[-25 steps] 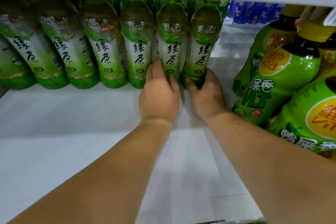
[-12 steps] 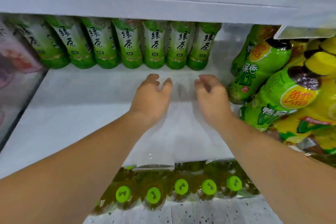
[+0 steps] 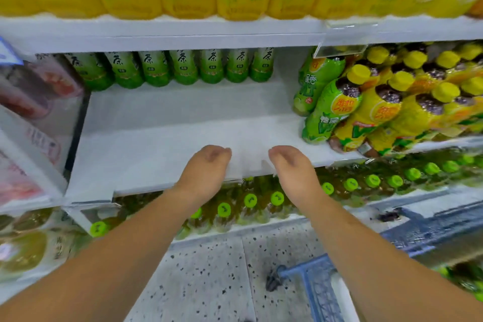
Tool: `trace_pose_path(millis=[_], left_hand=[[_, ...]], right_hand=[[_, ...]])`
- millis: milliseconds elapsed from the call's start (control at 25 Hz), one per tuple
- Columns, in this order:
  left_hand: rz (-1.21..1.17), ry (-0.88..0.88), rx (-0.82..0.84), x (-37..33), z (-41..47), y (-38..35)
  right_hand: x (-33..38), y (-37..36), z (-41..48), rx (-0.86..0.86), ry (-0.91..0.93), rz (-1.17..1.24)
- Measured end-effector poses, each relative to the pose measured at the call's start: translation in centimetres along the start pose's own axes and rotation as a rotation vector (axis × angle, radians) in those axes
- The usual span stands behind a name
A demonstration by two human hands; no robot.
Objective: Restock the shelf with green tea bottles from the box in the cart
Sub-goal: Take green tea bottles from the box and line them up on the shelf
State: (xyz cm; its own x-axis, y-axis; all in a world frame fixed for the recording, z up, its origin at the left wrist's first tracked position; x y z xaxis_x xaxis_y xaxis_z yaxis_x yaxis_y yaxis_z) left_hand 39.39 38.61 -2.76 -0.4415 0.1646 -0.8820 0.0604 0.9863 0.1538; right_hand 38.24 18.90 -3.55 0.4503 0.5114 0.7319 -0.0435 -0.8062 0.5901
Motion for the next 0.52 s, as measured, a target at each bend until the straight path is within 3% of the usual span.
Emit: trace_pose_path(millis=[240, 520], left_hand=[[0.011, 0.143, 0.145, 0.5, -10.7, 0.7], [0.171, 0.083, 0.302, -2.0, -20.3, 3.1]], right_hand=[[-2.0, 2.6, -12.1, 0.097, -0.135, -0.037], [-2.6, 5.7, -25.1, 0.091, -0.256, -0.048]])
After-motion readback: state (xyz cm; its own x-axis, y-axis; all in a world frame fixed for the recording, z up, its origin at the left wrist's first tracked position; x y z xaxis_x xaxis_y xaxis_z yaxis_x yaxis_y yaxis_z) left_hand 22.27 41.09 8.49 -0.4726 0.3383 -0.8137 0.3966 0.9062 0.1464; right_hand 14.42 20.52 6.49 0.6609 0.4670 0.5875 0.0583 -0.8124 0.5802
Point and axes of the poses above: each hand's wrist, its own z-axis towards the middle knuckle, its own y-axis out of the back of the hand, x = y × z, the point moved 4 cm from there along z, towards the middle knuckle, and after that the axes turned 13 degrees about -z, right-handed, at the moved point
